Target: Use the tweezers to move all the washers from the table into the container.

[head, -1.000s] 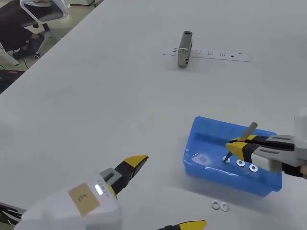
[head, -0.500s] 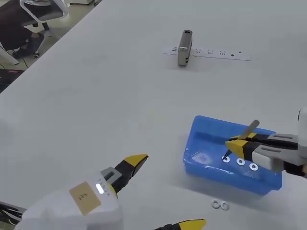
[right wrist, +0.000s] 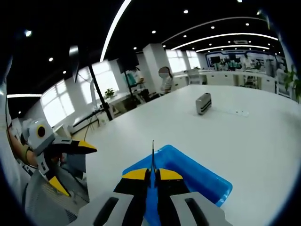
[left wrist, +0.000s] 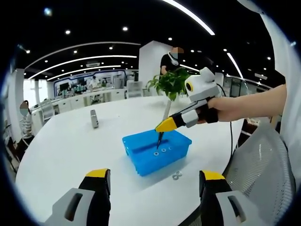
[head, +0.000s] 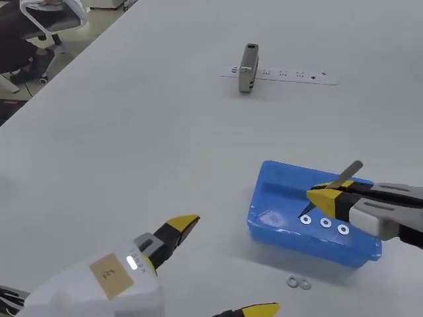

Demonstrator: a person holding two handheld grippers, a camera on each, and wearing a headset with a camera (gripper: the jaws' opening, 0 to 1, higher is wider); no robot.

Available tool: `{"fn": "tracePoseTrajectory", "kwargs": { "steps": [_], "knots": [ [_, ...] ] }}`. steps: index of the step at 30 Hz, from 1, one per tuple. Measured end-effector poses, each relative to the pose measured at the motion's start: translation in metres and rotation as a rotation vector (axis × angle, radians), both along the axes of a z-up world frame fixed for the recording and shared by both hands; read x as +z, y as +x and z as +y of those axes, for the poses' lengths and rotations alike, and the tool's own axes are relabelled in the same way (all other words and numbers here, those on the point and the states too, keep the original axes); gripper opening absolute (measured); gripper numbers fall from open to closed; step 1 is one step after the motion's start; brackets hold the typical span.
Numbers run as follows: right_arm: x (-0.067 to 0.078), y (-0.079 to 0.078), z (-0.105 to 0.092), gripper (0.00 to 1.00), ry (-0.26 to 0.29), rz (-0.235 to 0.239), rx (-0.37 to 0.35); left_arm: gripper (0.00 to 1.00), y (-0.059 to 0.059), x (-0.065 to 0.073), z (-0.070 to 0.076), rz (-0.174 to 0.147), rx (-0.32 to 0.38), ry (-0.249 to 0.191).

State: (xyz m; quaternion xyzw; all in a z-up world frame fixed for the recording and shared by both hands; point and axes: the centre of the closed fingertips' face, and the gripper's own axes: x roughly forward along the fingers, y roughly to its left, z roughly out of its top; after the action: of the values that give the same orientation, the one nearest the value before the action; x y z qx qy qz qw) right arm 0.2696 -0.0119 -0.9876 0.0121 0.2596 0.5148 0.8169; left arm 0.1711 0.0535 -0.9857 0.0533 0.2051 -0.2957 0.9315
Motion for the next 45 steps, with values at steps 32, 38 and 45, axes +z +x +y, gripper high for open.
{"fn": "tracePoseTrajectory", "kwargs": {
  "steps": [32, 38, 45],
  "knots": [
    [-0.042, -0.077, -0.004, 0.03, -0.114, 0.056, 0.066, 0.79, -0.004, 0.004, -0.007, -0.007, -0.032, -0.034],
    [-0.045, -0.075, -0.006, 0.04, -0.152, 0.03, 0.058, 0.8, -0.005, 0.007, -0.009, -0.018, -0.044, -0.045],
    [-0.046, -0.071, -0.007, 0.04, -0.165, 0.015, 0.048, 0.8, -0.004, 0.006, -0.009, -0.013, -0.038, -0.053]
  ]
}}
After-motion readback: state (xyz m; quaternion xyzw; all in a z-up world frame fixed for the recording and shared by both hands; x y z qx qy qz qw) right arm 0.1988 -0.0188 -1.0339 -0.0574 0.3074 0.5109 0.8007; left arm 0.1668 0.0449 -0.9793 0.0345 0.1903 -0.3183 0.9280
